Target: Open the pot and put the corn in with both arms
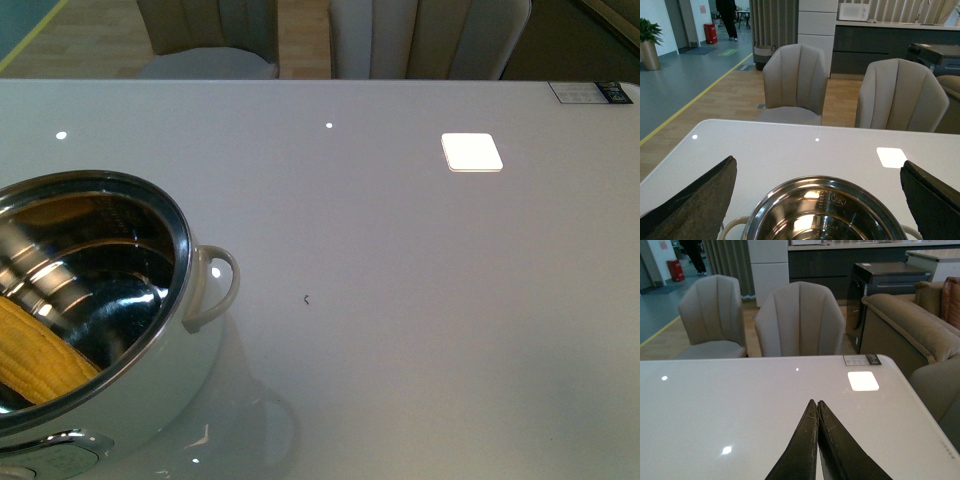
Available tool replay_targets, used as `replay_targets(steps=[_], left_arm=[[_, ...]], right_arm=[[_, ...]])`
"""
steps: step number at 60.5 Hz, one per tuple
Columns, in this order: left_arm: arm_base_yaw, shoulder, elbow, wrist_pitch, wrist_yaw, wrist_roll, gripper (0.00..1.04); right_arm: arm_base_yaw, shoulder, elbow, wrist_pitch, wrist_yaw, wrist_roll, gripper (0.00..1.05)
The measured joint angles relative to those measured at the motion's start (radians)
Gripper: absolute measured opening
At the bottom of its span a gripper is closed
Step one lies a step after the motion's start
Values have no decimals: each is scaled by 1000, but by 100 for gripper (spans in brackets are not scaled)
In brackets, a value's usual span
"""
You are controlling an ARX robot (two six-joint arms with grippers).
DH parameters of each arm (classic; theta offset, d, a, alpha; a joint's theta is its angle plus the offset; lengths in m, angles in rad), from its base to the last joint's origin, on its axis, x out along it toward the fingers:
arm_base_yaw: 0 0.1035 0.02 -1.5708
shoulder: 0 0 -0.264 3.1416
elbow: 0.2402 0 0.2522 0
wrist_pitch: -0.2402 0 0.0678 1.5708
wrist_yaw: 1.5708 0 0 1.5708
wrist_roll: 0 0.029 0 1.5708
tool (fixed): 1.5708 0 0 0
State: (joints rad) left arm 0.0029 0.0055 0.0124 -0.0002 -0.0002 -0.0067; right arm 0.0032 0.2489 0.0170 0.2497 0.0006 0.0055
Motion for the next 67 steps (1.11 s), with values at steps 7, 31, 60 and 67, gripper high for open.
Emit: replay_targets(steps=[7,31,60,67], left_arm=[[0,0,0,0,0,0,98],[0,0,0,0,0,0,98],[0,0,0,0,0,0,98],[0,0,0,0,0,0,98]], right_arm=[[0,-34,0,-34,0,0,2],[0,-241,0,-246,0,0,2],[0,-243,0,-248,0,-1,69],[0,-243,0,-248,0,-1,88]])
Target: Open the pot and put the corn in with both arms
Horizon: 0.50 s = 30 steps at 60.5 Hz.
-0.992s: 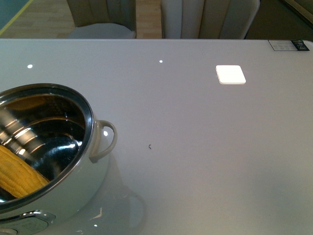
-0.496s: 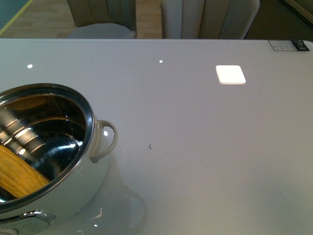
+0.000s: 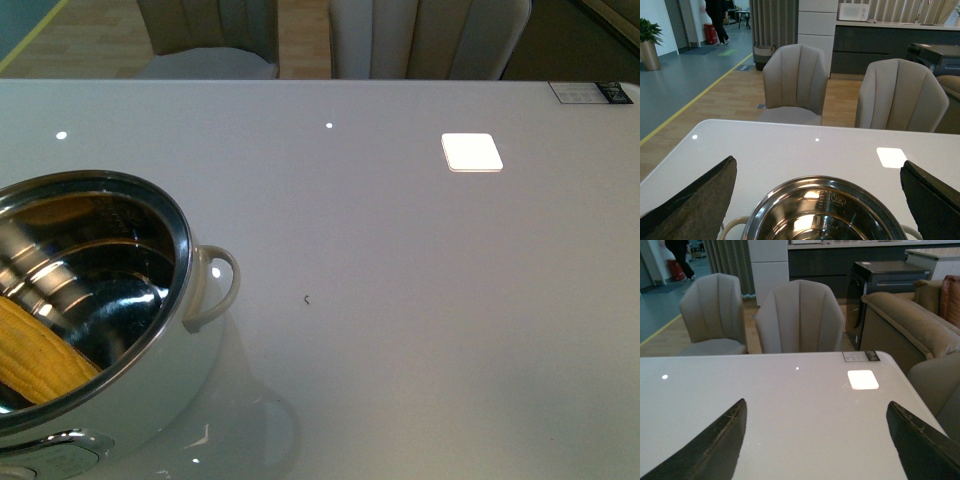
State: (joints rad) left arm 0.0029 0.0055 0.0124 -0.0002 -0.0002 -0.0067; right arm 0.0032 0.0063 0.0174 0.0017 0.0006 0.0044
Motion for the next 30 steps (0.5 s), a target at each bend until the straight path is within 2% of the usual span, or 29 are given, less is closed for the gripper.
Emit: replay_targets(steps=[4,30], left_arm=[[0,0,0,0,0,0,98],[0,0,0,0,0,0,98]], right_arm=[[0,0,0,0,0,0,97],[0,0,0,0,0,0,96]])
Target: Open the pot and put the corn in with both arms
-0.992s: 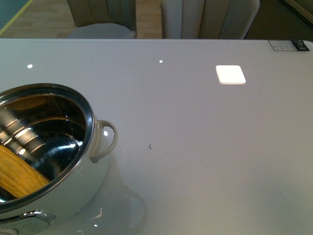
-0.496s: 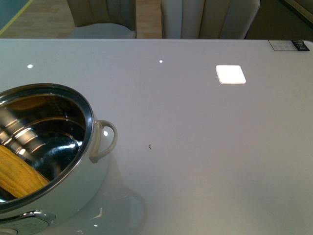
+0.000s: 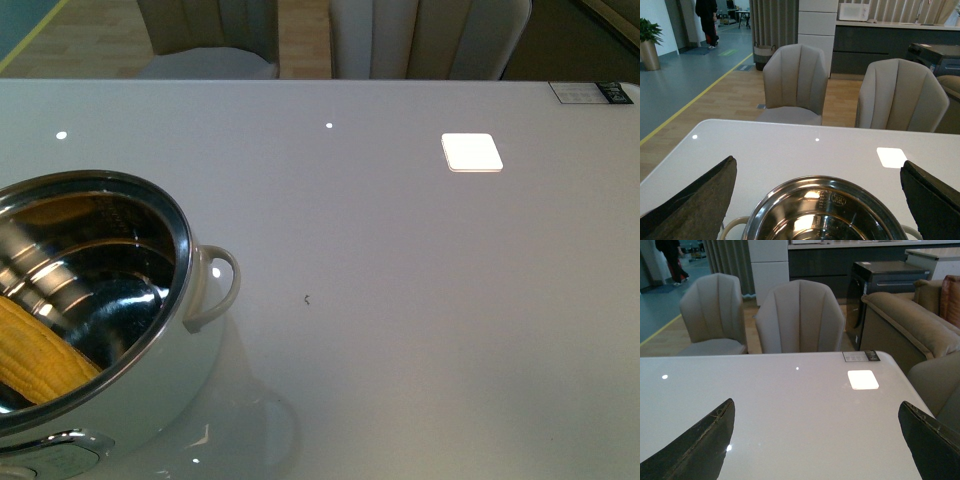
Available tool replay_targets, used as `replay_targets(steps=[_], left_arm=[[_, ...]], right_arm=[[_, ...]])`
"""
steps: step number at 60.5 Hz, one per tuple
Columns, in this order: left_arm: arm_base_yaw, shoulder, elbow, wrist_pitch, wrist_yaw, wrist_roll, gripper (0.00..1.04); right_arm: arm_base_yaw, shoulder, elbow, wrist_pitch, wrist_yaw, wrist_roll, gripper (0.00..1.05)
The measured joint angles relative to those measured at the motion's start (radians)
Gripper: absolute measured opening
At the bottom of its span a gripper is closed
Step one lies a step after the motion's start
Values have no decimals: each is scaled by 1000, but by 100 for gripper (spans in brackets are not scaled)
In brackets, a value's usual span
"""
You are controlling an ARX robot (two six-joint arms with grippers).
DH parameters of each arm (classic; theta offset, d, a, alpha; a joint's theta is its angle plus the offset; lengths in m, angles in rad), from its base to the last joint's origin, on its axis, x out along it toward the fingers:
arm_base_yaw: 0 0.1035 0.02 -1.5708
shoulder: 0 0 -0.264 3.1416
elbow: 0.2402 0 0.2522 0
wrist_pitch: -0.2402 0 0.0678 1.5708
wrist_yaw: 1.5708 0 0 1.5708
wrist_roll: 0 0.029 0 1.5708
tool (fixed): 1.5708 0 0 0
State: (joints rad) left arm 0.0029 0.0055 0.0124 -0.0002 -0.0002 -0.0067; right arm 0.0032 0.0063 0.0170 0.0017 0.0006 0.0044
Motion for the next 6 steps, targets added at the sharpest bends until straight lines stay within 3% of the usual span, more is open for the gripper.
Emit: replay_targets(steps=[6], left_arm=[[0,0,0,0,0,0,98]], right_arm=[[0,0,0,0,0,0,96]])
